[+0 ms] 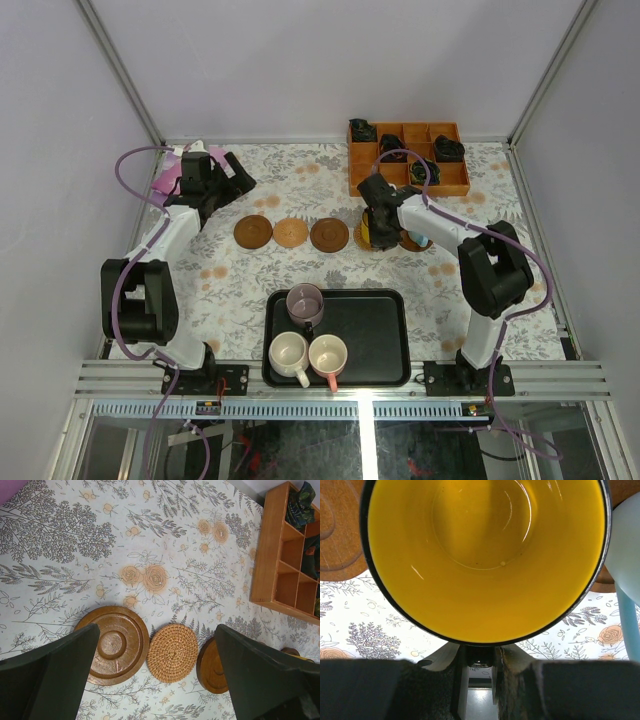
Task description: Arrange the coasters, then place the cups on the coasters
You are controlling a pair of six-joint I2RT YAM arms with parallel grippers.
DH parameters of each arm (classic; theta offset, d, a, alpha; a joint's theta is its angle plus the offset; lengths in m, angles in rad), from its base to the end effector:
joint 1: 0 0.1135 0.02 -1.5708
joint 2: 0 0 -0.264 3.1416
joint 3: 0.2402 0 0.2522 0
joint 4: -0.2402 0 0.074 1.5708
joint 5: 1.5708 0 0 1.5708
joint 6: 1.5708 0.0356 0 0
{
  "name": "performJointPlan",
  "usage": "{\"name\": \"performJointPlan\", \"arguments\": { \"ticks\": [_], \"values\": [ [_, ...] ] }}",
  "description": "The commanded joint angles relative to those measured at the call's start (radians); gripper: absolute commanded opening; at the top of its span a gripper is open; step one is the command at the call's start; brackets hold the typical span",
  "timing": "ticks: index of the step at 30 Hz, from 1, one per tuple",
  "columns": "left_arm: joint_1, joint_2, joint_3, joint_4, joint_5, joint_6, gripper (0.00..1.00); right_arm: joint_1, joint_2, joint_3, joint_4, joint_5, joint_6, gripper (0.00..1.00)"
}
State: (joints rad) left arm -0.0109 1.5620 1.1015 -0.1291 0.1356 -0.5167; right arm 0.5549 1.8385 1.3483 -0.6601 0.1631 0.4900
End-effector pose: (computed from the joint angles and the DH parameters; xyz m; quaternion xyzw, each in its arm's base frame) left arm 0.3545 -0.0087 0.2616 -0.1893 0.8600 -0.1803 0.4382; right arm 0.3250 0.1946 0.2061 -0.0146 0.9748 0.0348 0.2200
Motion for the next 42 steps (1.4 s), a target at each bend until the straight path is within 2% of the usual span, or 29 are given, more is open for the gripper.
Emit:
{"name": "performJointPlan", "arguments": {
  "ticks": [1, 42],
  "values": [
    [0.006, 0.007, 0.003, 0.009, 0.016, 0.020, 1.00, 0.013, -0.009, 0.036, 0.048, 0.007, -0.010, 0.00],
    [0.006, 0.003, -0.003, 0.003, 0.011, 0.018, 1.00, 0.028, -0.007, 0.012, 0.010, -0.035, 0.012, 0.00]
  ]
}}
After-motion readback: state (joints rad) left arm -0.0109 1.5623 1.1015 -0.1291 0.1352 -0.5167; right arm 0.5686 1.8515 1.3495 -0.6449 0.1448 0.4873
